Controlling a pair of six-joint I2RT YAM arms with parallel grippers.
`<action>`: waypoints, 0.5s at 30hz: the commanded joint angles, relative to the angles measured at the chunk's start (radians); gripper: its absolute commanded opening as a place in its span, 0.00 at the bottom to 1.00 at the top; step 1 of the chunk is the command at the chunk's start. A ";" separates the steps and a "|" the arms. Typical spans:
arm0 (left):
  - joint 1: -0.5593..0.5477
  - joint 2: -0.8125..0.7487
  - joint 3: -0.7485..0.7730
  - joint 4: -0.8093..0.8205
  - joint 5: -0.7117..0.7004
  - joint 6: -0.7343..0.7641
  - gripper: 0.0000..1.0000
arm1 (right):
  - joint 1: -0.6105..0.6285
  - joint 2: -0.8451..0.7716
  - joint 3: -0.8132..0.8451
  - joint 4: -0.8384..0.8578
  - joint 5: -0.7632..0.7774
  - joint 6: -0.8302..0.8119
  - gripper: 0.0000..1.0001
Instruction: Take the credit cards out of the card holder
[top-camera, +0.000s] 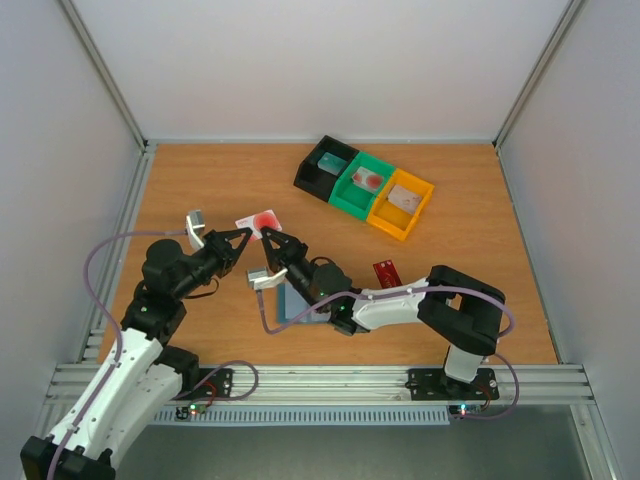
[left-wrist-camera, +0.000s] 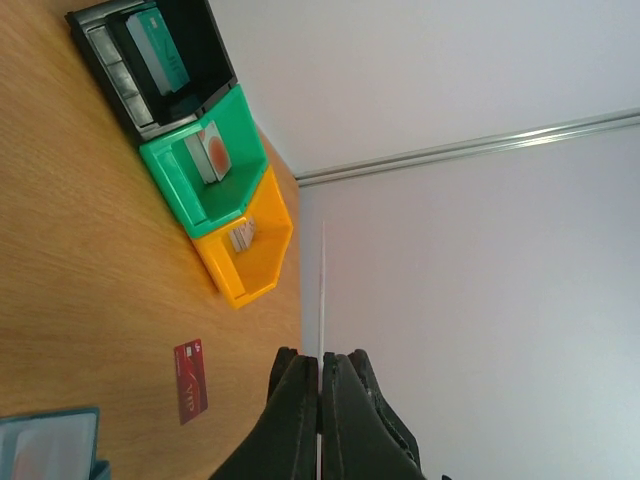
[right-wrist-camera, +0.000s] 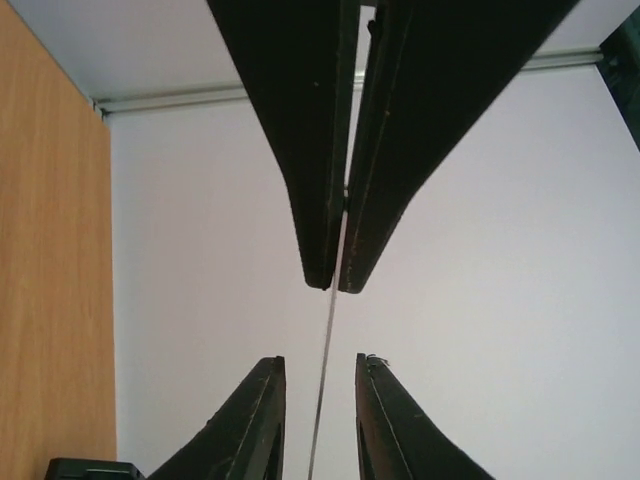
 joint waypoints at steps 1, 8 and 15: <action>0.005 -0.002 -0.010 0.057 0.012 -0.006 0.00 | -0.003 0.022 0.038 0.187 0.022 -0.171 0.19; 0.005 0.000 -0.023 0.054 0.011 -0.009 0.00 | -0.003 0.049 0.075 0.188 0.017 -0.207 0.07; 0.005 -0.008 -0.031 0.064 0.014 -0.006 0.00 | -0.003 0.046 0.076 0.172 0.043 -0.204 0.01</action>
